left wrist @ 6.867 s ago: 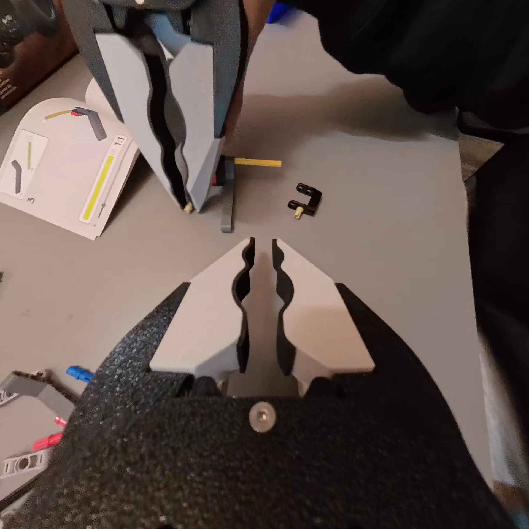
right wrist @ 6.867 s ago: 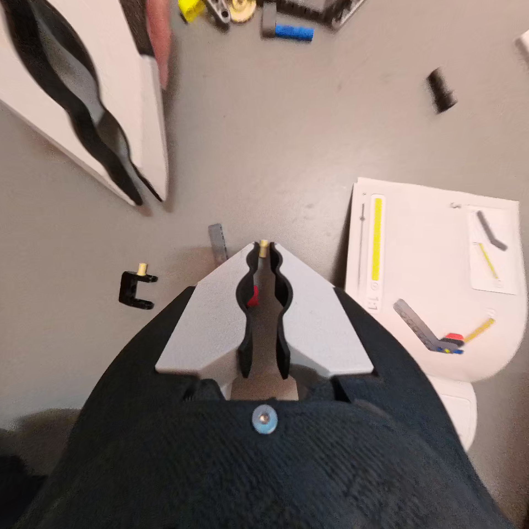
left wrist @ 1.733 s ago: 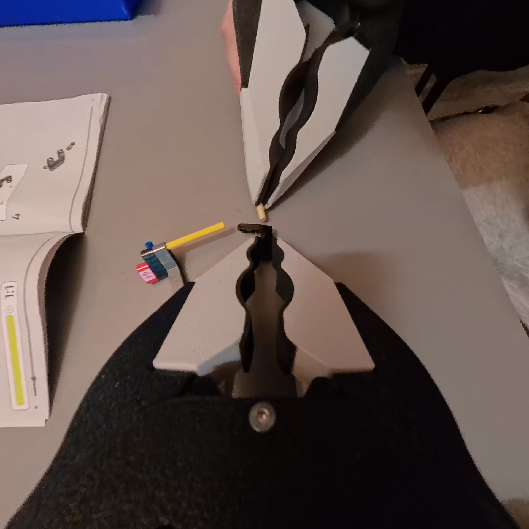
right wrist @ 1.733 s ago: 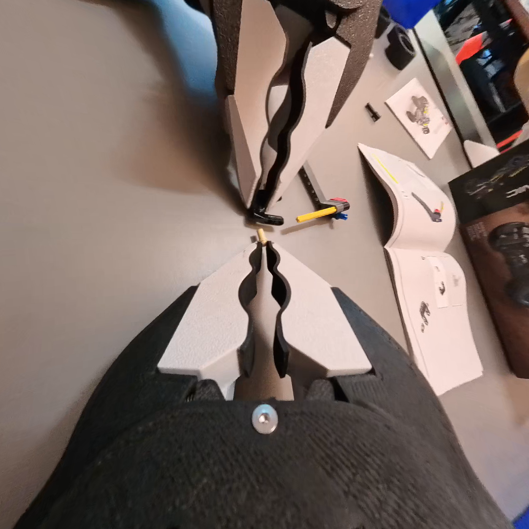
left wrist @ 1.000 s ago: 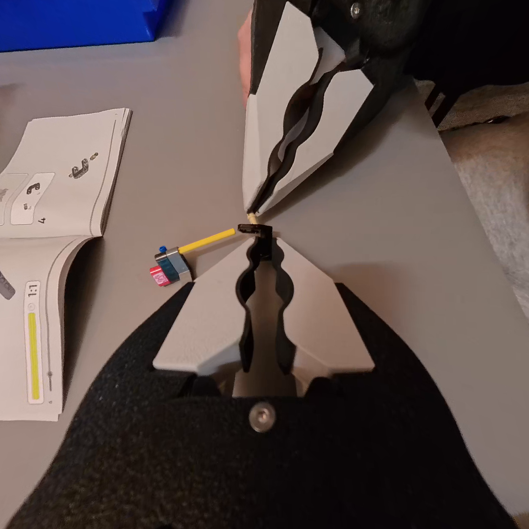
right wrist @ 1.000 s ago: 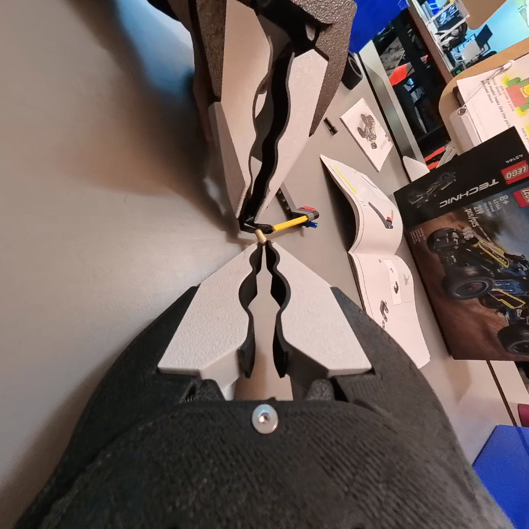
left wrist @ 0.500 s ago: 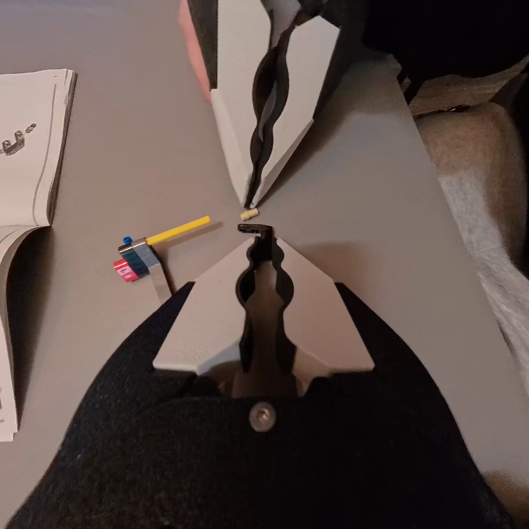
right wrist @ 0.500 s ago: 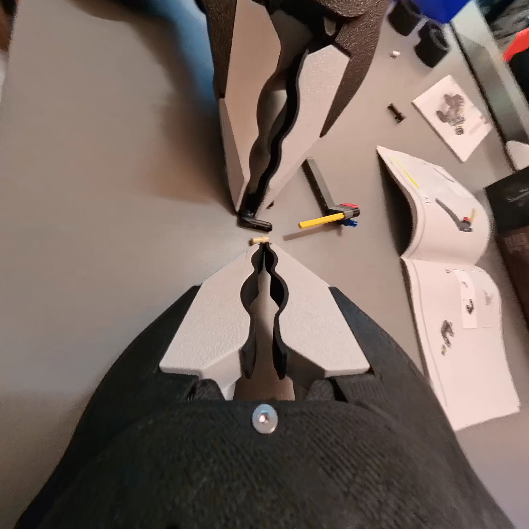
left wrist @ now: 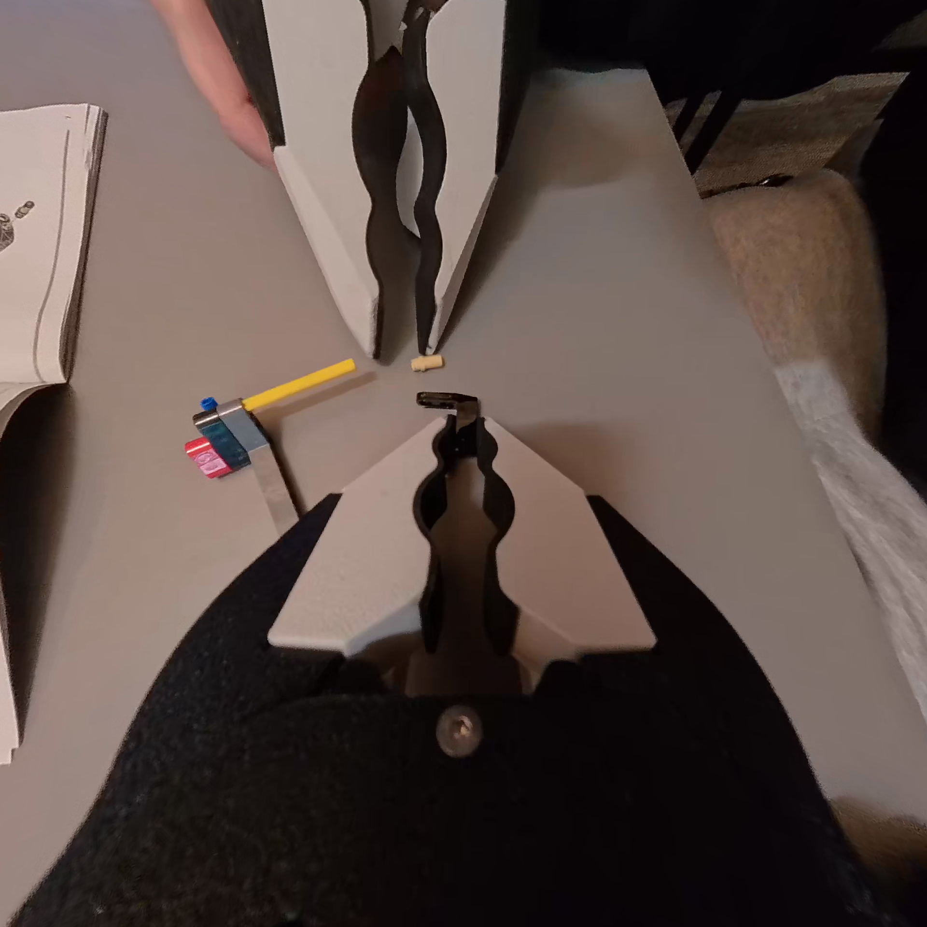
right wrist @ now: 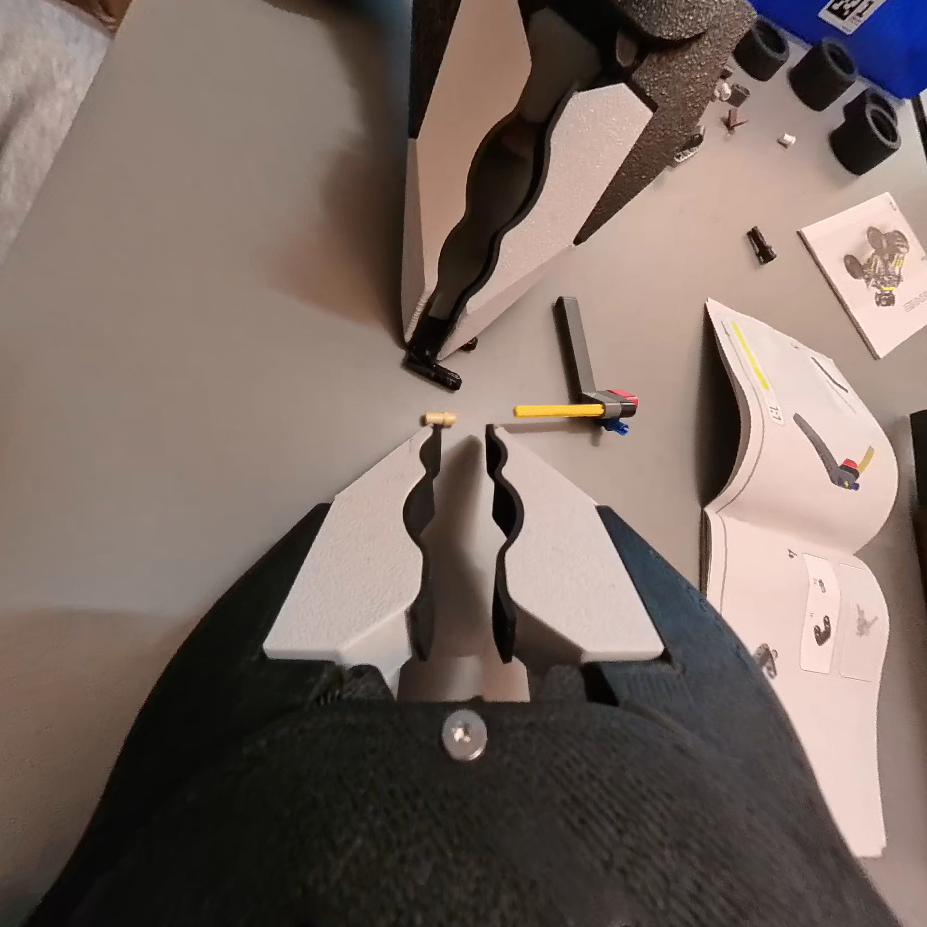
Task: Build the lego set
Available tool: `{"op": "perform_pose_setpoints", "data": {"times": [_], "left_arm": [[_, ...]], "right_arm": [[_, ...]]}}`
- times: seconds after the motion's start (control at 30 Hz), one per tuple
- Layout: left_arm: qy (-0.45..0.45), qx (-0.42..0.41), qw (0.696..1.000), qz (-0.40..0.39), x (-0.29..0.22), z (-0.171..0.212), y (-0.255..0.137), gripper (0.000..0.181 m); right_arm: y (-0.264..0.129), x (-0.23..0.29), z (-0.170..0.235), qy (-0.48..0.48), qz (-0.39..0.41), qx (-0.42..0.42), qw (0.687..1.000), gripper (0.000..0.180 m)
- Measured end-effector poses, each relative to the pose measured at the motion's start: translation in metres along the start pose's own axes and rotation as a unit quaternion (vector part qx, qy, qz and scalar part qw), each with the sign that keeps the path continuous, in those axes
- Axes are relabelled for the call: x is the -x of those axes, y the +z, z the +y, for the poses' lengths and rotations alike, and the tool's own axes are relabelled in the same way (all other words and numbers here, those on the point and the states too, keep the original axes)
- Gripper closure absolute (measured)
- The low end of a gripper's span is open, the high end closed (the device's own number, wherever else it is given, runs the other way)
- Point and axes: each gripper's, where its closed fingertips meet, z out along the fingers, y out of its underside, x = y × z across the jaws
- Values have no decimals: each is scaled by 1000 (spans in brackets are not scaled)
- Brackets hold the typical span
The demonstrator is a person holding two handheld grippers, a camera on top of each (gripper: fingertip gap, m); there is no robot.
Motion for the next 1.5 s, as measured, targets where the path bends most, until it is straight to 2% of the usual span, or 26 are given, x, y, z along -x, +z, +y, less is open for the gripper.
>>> {"op": "perform_pose_setpoints", "data": {"times": [0.33, 0.73, 0.97, 1.1, 1.37, 1.5], "left_arm": [[-2, 0, 1000, 1, 0, 5, -6, 175], [0, -1, 1000, 1, 0, 5, -6, 174], [0, -1, 1000, 1, 0, 5, -5, 174], [0, -1, 1000, 1, 0, 5, -5, 174], [3, -1, 1000, -3, 1, 4, -5, 174], [5, -1, 1000, -4, 1, 4, -4, 175]], "right_arm": [[8, 4, -9, 31, 24, -8, 999, 166], [7, 12, -8, 86, -40, -16, 995, 176], [5, 9, -6, 106, -12, -10, 994, 168], [4, 14, -5, 103, -26, -11, 994, 176], [2, 15, -4, 132, -20, -6, 991, 176], [2, 14, -4, 129, 10, -1, 992, 176]]}}
